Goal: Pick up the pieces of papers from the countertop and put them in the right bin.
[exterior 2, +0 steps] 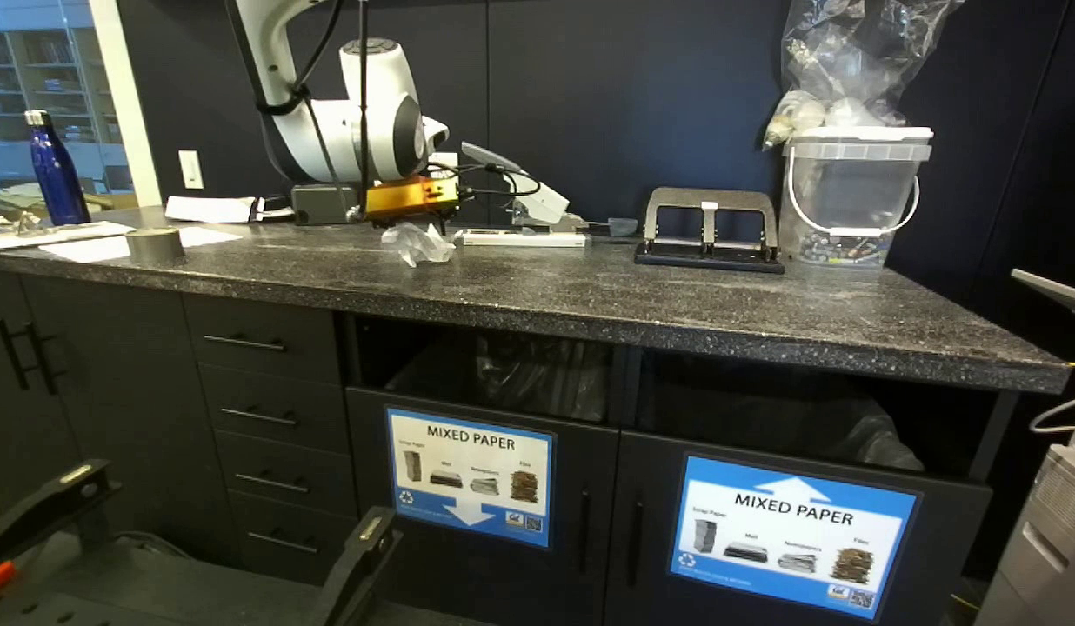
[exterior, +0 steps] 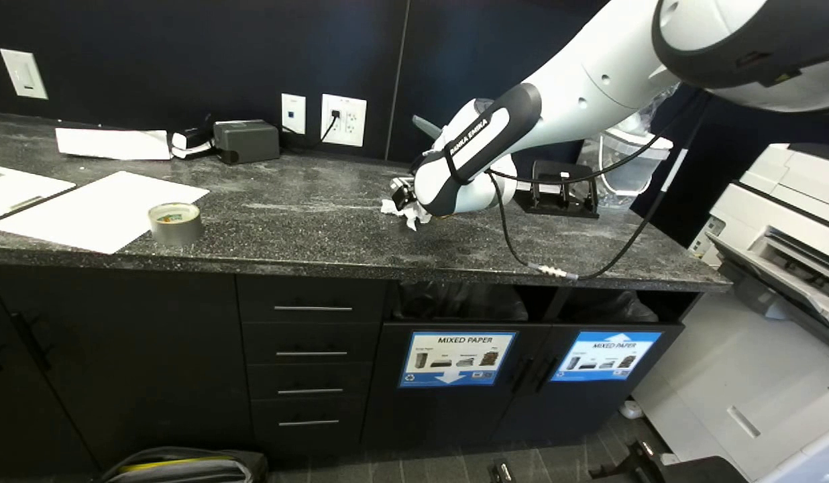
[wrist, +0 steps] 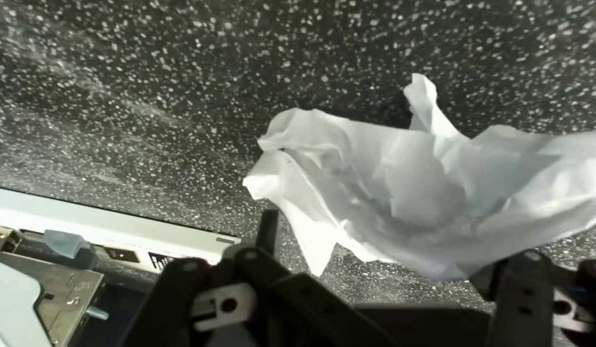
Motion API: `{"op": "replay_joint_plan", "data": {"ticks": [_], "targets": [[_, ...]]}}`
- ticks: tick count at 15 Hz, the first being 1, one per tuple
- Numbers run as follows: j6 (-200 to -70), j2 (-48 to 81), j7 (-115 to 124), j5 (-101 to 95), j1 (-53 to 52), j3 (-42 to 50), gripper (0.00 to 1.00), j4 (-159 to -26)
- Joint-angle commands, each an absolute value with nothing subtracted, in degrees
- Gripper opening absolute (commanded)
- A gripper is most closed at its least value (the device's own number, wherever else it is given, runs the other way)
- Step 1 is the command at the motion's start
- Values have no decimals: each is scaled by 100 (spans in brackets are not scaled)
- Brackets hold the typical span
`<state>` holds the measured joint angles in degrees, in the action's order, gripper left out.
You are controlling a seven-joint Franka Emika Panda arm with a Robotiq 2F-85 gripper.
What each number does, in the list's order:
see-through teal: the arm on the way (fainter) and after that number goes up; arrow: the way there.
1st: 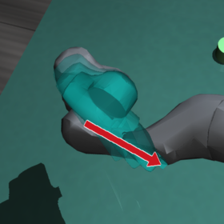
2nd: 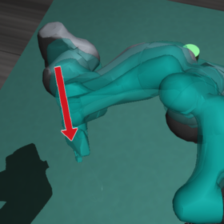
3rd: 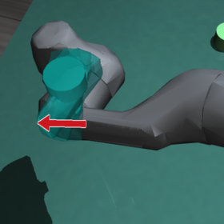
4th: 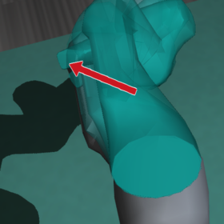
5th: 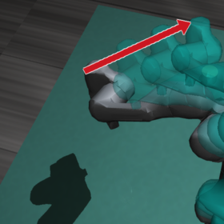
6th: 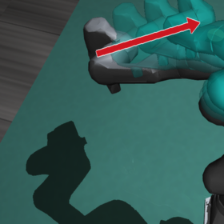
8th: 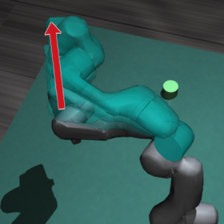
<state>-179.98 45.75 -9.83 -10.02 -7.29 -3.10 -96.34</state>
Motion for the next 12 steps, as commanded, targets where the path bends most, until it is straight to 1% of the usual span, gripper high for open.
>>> {"op": "replay_joint_plan", "data": {"ticks": [1,7,11,12], "targets": [[-17962,4956,-1116,-1103,-670,-289,58,-9095],[-17888,5145,-1195,-1161,-690,-176,13,-8917],[-17038,4754,-1424,-1241,-497,-351,4,-9282],[-16805,4632,-1444,-1251,-521,-288,9,-9400]]}}
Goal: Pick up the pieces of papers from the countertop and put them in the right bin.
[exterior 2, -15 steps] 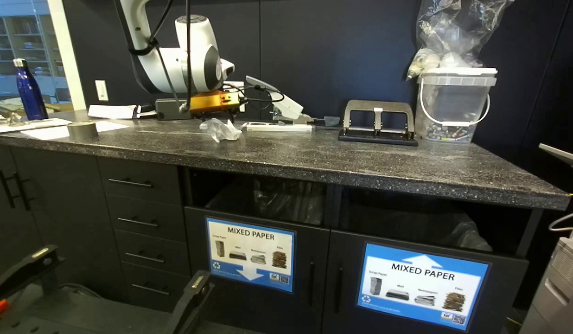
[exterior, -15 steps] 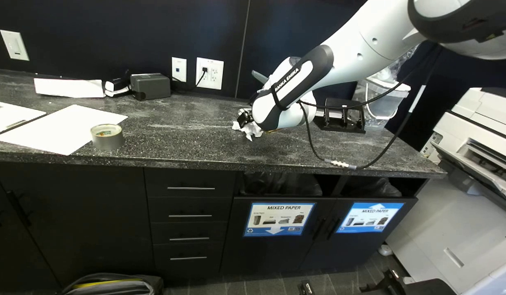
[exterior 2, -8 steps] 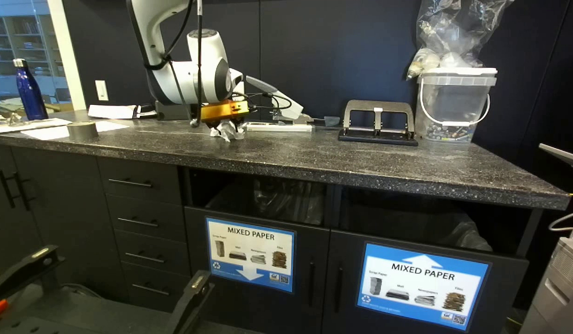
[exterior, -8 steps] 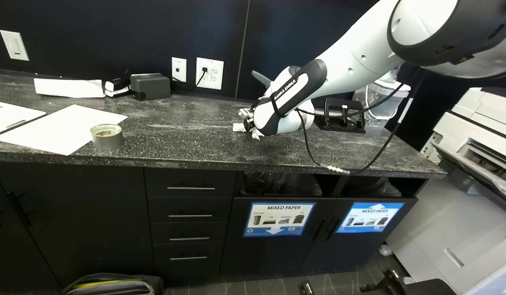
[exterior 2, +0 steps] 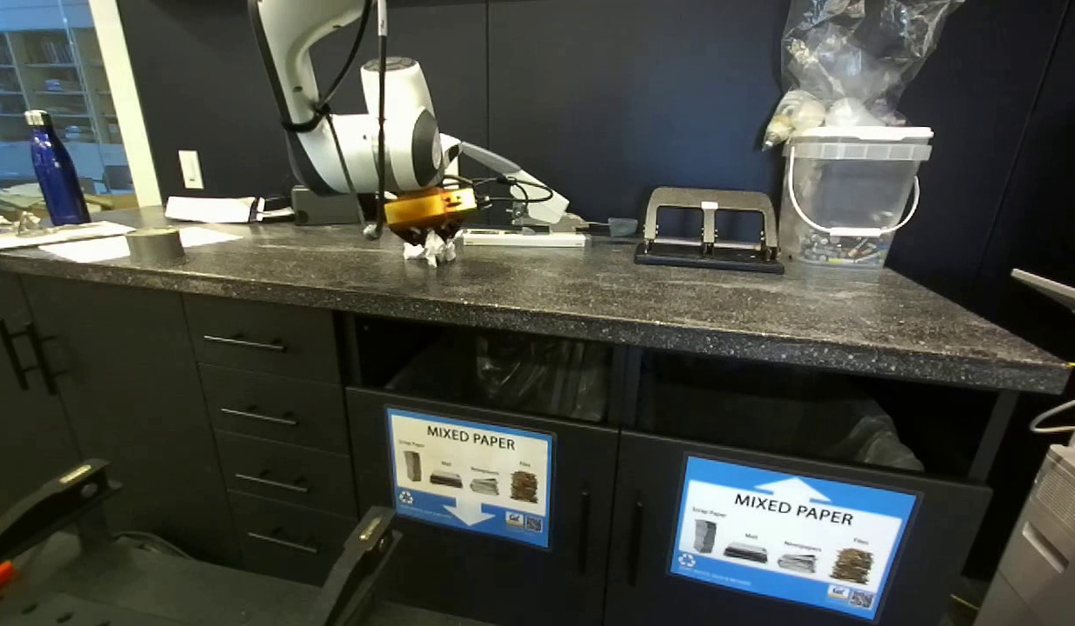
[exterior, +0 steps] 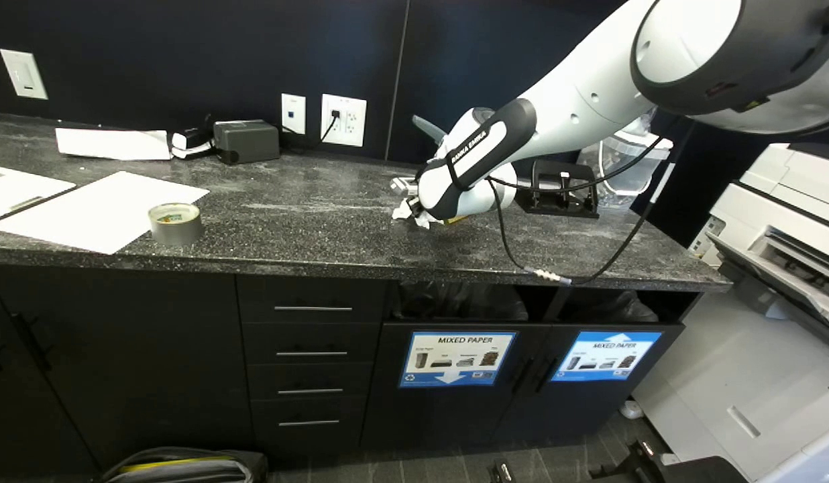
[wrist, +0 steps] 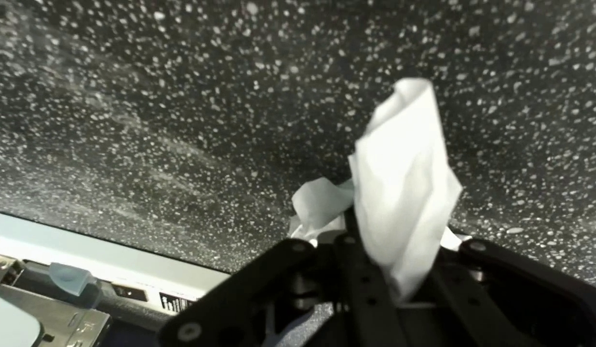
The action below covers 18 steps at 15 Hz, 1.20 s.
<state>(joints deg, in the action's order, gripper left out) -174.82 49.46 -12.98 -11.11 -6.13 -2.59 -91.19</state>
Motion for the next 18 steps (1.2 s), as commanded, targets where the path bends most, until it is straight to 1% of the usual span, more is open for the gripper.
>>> {"op": "replay_joint_plan", "data": {"ticks": [1,5,11,14,17,18], "targets": [[-16459,4391,-1599,-1237,-368,-424,7,-9626],[-15607,3391,-1979,-1113,7,-591,9,-10757],[-15119,1989,-2730,-529,793,-954,9,-12575],[-15108,1421,-3362,146,1174,-1121,8,-13574],[-15613,1107,-4029,831,1405,-1070,9,-14530],[-15923,1145,-4283,1176,1494,-1084,7,-14746]]}}
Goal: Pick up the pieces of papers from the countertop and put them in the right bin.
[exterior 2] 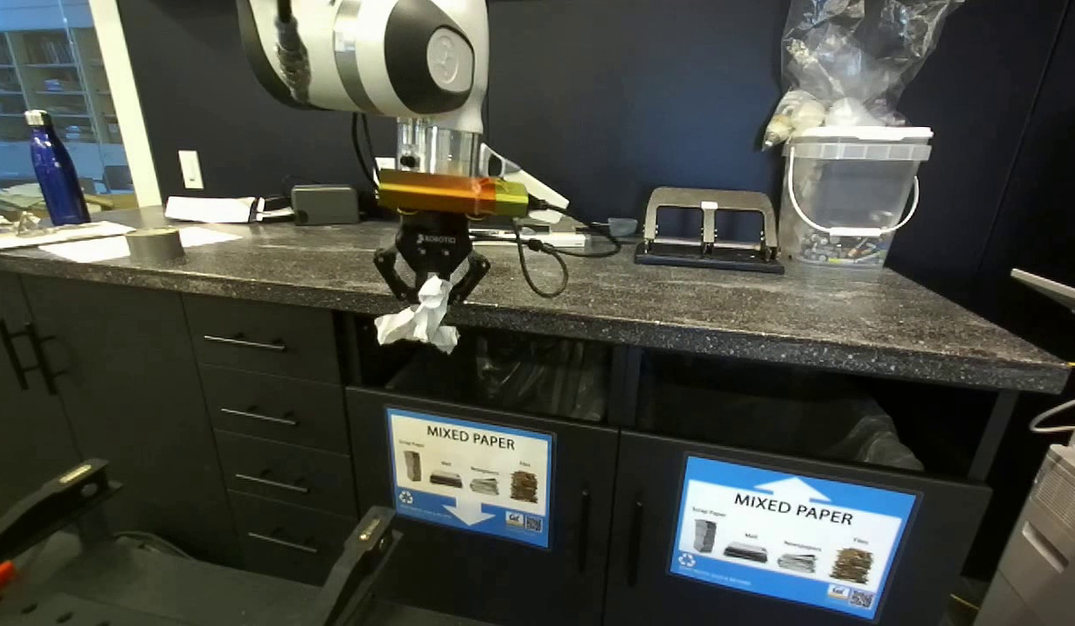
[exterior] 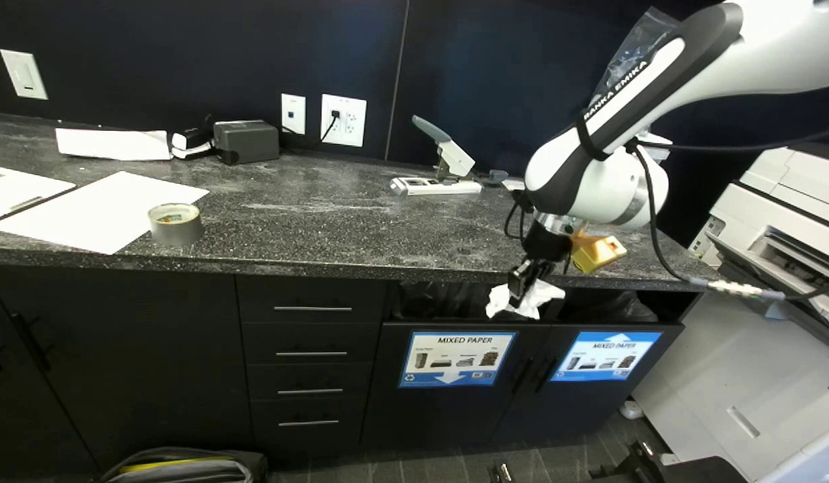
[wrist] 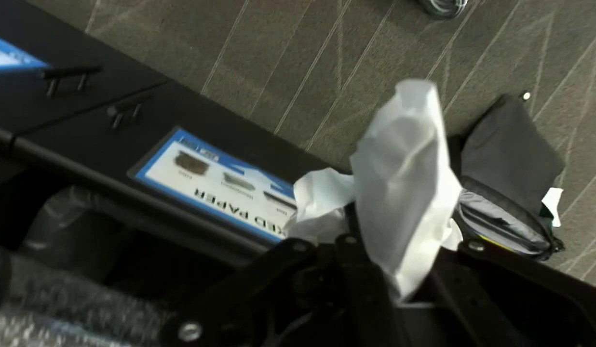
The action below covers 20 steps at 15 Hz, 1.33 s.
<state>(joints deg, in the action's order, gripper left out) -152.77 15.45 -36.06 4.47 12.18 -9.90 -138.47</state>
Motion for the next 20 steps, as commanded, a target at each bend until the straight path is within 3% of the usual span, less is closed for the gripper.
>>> {"op": "replay_joint_plan", "data": {"ticks": [1,7,10,13,16,20], "targets": [[-16253,1207,-4634,1611,1631,-1159,6,-14928],[-18208,2408,-7093,4622,3918,-3562,6,-14711],[-19035,3358,-7797,5104,5210,-4770,6,-14226],[-19966,4370,-7849,4376,6472,-5760,6,-14170],[-20610,5338,-7650,3306,7031,-5851,6,-14327],[-20749,6152,-6892,1441,6865,-4793,6,-14452]]}}
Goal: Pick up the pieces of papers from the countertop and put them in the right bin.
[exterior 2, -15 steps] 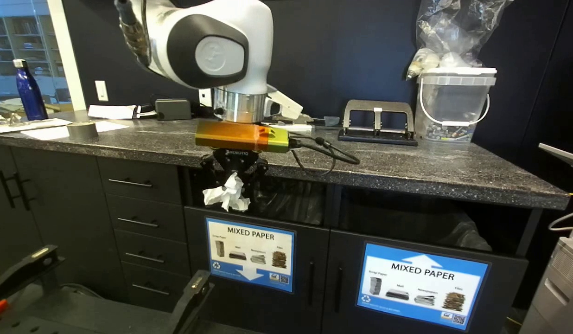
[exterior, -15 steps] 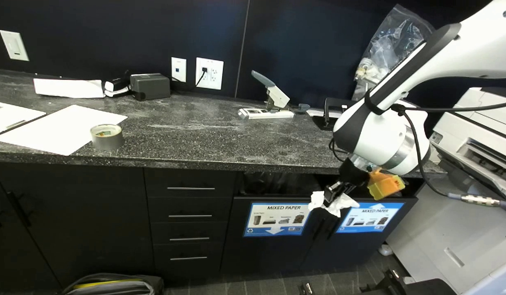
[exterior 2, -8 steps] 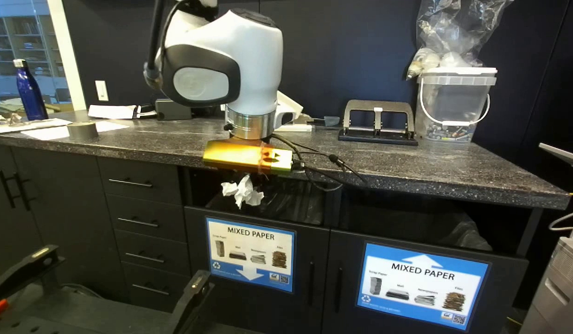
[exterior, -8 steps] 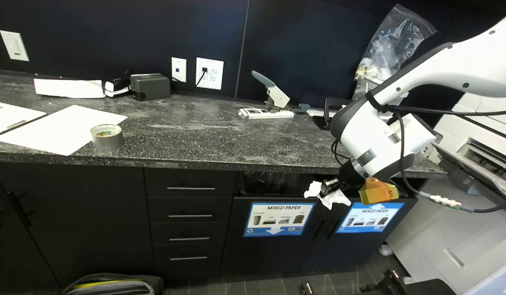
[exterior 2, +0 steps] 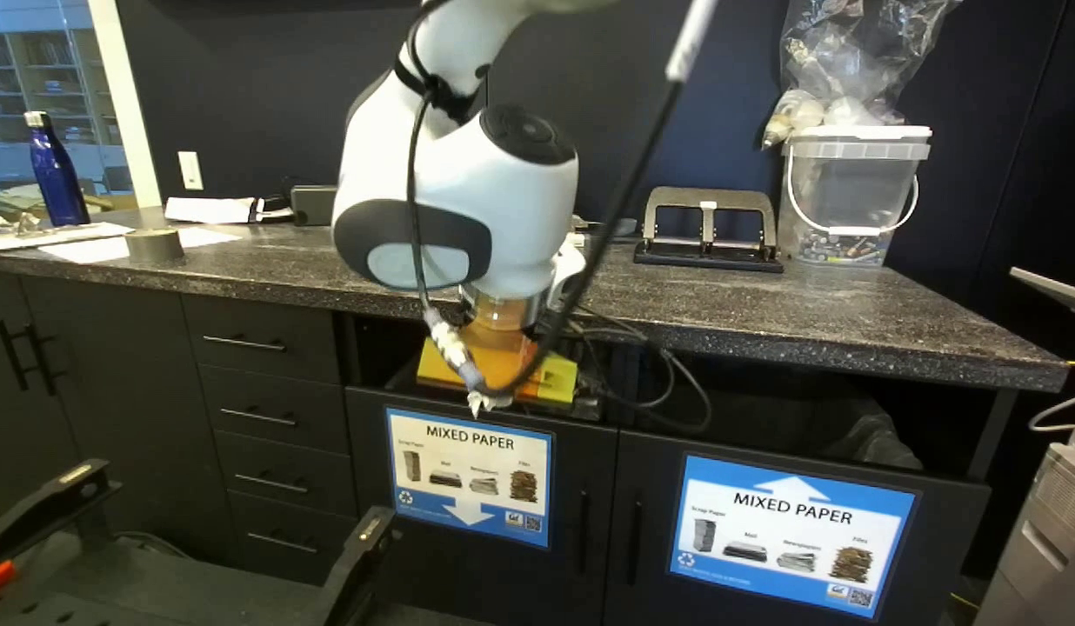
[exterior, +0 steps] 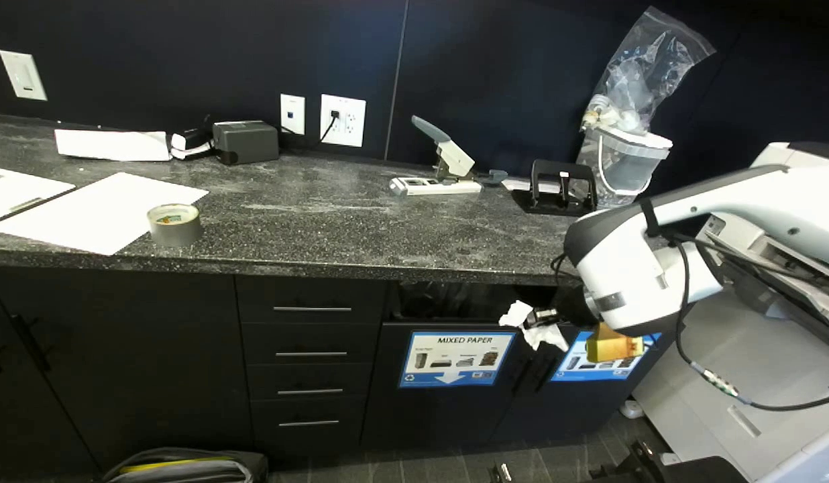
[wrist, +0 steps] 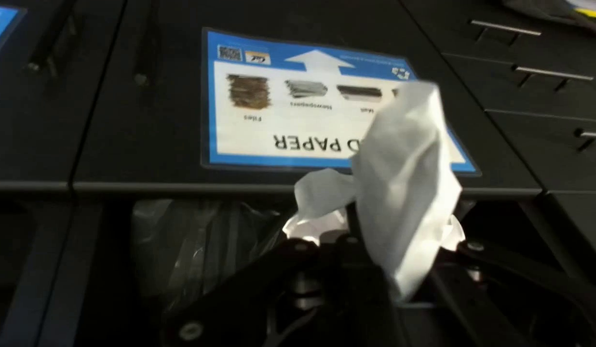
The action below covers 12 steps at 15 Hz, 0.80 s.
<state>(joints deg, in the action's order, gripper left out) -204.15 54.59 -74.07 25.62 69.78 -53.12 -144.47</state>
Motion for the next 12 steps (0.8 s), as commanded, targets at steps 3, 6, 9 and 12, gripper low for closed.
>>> {"op": "replay_joint_plan", "data": {"ticks": [3,6,9,12], "targets": [[-20961,6668,-5889,-48,6673,-4217,6,-14247],[-21332,6861,-4554,-1495,6417,-3870,6,-14019],[-21752,6843,-3398,-2453,6060,-3579,6,-13716],[-22242,6827,-2397,-3161,5607,-3156,6,-13340]]}}
